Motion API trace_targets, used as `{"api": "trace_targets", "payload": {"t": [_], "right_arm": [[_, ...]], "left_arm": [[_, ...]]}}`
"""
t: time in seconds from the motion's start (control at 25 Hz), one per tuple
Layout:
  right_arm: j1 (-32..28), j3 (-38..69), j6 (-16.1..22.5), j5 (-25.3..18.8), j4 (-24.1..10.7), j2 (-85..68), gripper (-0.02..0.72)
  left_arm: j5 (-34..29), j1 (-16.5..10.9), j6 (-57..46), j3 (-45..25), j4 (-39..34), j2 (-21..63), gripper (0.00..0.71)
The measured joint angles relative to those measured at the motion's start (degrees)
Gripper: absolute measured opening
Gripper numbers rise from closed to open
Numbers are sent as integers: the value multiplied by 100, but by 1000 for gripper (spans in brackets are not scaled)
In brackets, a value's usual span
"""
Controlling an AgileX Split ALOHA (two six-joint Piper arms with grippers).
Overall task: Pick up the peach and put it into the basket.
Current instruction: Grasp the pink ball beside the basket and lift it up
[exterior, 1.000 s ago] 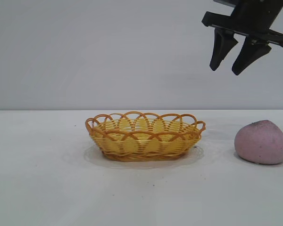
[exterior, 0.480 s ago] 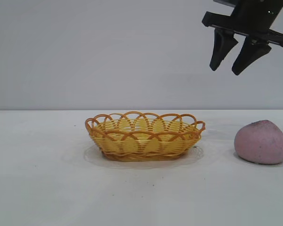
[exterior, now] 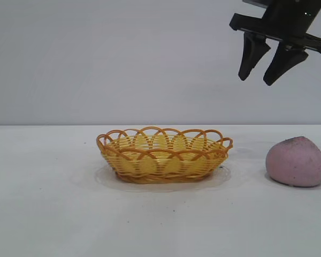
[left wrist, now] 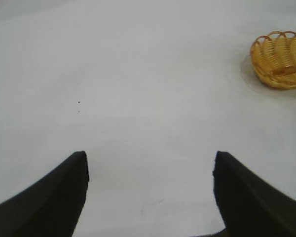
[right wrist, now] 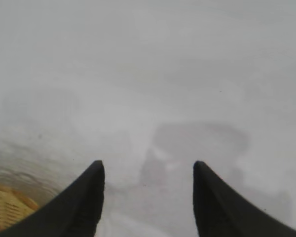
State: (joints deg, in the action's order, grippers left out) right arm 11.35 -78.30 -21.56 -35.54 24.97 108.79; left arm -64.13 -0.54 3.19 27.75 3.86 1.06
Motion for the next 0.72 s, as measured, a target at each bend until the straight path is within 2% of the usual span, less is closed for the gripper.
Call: {"api": "trace_targets", "payload": {"t": [0.12, 0.32, 0.48, 0.52, 0.56, 0.72], "right_arm": [[0, 0, -267, -164, -11, 0, 389], [0, 0, -390, -647, -231, 0, 389], [0, 0, -376, -1298, -473, 0, 389], [0, 0, -364, -1480, -496, 0, 341], [0, 0, -335, -1656, -510, 0, 330], [0, 0, -325, -2270, -519, 0, 337]], "left_arm": [[0, 0, 0, 0, 0, 0, 470], [0, 0, 0, 0, -15, 0, 470], [0, 0, 0, 0, -101, 0, 470], [0, 0, 0, 0, -120, 0, 470], [0, 0, 0, 0, -143, 0, 470], [0, 0, 0, 0, -167, 0, 470]]}}
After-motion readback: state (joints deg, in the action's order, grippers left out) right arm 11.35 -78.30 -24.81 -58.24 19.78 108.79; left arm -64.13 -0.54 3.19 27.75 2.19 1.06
